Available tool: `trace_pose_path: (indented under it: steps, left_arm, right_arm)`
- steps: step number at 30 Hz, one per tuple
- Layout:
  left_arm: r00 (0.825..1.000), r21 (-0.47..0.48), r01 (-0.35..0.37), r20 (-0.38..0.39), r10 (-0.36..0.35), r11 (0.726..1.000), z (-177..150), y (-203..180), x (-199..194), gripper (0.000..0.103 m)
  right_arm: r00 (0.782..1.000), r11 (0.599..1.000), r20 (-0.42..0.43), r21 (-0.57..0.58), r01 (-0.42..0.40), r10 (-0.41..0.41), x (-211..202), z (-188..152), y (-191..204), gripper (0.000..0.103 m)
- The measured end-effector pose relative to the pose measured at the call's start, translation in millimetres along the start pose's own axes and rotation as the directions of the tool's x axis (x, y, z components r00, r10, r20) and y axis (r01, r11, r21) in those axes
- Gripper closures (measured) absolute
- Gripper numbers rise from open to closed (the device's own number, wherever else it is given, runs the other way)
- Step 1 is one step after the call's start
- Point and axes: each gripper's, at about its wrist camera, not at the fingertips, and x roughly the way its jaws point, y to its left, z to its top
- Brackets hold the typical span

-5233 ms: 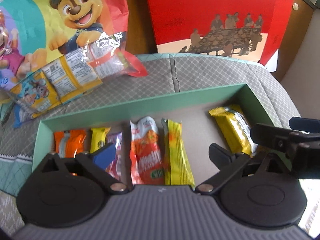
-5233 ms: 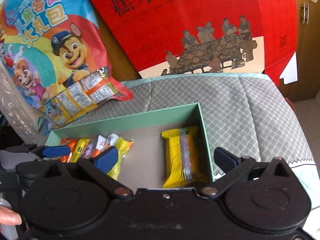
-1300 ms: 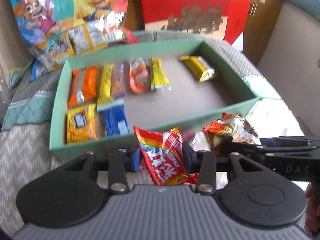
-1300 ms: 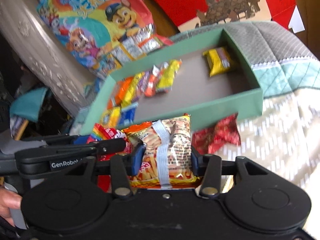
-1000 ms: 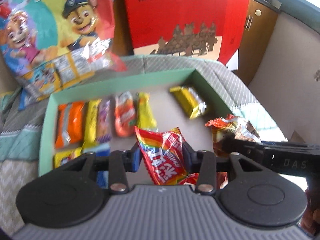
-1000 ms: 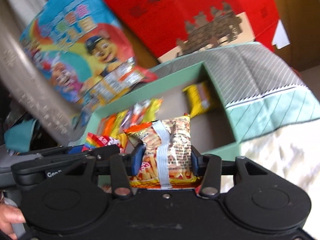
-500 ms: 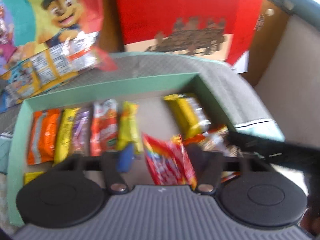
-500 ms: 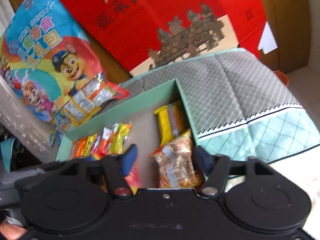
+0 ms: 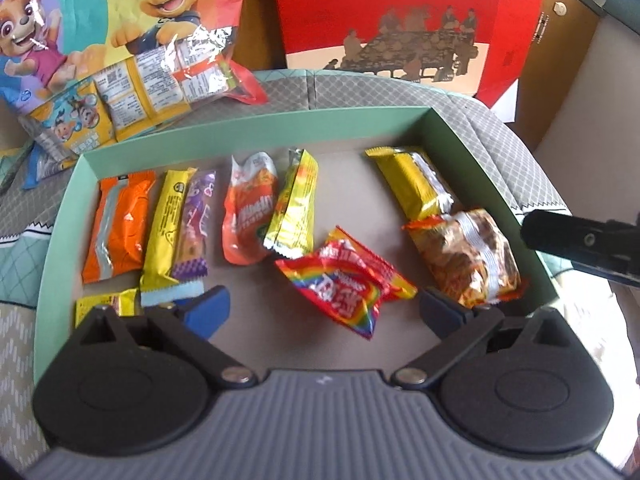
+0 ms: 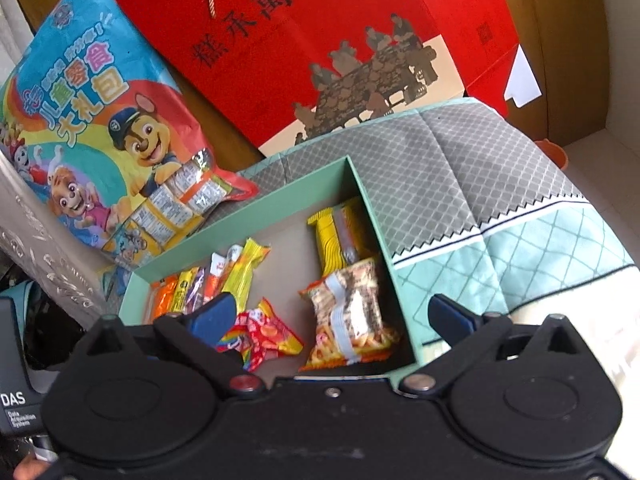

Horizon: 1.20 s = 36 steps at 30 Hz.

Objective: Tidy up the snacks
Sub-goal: 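Drop both packs into the tray and open both tools, then reach both tools toward the loose candies on the cloth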

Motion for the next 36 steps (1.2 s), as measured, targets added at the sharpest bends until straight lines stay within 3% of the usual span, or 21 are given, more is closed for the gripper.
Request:
trace_pose_path:
  steps: [21,36]
  left_arm:
    - [1.0,-0.002,-0.029,0.011,0.029,1.0,-55,25,-65,0.0]
    - [0.996,0.085,0.007,-0.093,0.001,0.996,-119,12,-62,0.0]
  right_arm:
    - [0.998,0.999,-0.053,-0.025,-0.03,0.028,-55,-52,11,0.0]
    - [0.992,1.0,-0.126,0.014,-0.014,0.016,-58,-94,-16,0.0]
